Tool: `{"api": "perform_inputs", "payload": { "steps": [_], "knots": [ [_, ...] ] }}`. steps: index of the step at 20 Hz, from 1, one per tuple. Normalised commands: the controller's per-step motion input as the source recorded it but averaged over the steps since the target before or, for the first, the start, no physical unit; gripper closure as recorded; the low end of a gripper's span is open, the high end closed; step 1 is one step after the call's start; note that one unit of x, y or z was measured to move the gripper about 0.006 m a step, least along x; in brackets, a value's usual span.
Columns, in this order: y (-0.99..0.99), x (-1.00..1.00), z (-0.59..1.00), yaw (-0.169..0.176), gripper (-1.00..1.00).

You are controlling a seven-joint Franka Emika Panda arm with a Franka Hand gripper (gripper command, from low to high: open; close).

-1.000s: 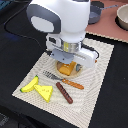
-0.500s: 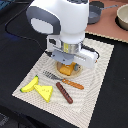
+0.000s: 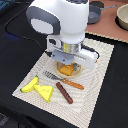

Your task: Interact with the objects in diverse but meaningful ways.

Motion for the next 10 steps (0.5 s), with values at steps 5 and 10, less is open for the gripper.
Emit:
{"api": "perform_inputs", "payload": {
  "steps": [5, 10],
  "knots": [
    [0.0, -0.19, 0.51, 0.065, 1.0],
    [0.01, -0.26, 0.5, 0.086, 1.0]
  ]
}}
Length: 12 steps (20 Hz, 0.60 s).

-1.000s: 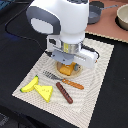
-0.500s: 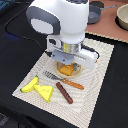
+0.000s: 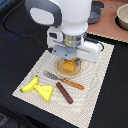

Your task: Interact with the objects in diverse but meaningful ways.

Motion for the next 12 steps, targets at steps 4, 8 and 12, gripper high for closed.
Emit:
{"api": "perform_inputs", "payload": {
  "steps": [4, 8, 12],
  "knots": [
    [0.2, -0.36, 0.38, 0.105, 1.0],
    [0.46, -0.59, 0.11, 0.126, 1.0],
    [0.6, -0.6, 0.0, 0.109, 1.0]
  ]
}}
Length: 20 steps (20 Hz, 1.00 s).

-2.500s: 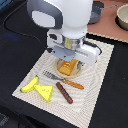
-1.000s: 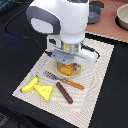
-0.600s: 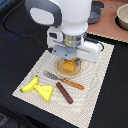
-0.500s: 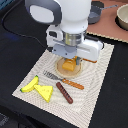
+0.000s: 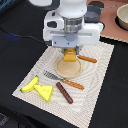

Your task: Interact with the objects in diverse but meaningful ways.

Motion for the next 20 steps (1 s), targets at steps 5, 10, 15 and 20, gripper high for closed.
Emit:
{"api": "perform_inputs", "payload": {
  "steps": [5, 10, 15, 20],
  "knots": [
    [0.69, -0.49, -0.04, 0.091, 1.0],
    [0.57, -0.16, -0.05, 0.069, 1.0],
    [0.25, -0.23, -0.25, 0.072, 1.0],
    [-0.01, -0.32, -0.46, 0.078, 1.0]
  ]
}}
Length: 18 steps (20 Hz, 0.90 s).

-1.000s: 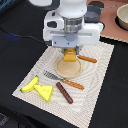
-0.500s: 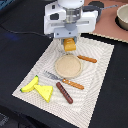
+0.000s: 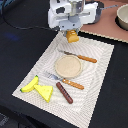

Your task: Interact with the objects in diverse but meaningful ways.

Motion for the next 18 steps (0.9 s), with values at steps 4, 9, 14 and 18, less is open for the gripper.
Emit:
{"api": "perform_inputs", "payload": {
  "steps": [4, 9, 14, 18],
  "knots": [
    [0.0, -0.52, -0.5, 0.102, -1.0],
    [0.1, -0.39, -0.12, 0.124, -1.0],
    [0.2, -0.05, 0.58, 0.145, -1.0],
    [-0.02, -0.02, 0.9, 0.081, -1.0]
  ]
}}
